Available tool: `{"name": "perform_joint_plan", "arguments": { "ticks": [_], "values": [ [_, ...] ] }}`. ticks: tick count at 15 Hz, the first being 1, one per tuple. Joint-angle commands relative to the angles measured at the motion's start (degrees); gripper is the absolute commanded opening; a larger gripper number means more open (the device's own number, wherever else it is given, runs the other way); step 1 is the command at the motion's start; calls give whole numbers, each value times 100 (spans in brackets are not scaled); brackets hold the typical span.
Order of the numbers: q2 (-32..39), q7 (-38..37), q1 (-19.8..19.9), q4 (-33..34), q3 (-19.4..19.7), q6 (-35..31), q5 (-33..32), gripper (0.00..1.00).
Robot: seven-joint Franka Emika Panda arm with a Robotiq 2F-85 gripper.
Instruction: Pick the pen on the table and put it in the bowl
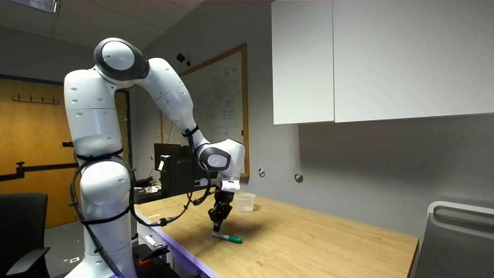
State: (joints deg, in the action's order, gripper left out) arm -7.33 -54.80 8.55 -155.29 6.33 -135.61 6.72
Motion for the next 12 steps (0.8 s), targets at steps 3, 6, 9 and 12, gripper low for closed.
{"name": "perform_joint_plan", "arguments": {
  "ticks": [3,6,9,12],
  "values": [
    [-370,-244,30,91,-173,280,-235,27],
    [-325,-33,11,185,-210,454,-260,43],
    [-245,211,14,249,-209,489,-314,65],
    [-187,250,50,298,-195,458,-452,87]
  ]
}}
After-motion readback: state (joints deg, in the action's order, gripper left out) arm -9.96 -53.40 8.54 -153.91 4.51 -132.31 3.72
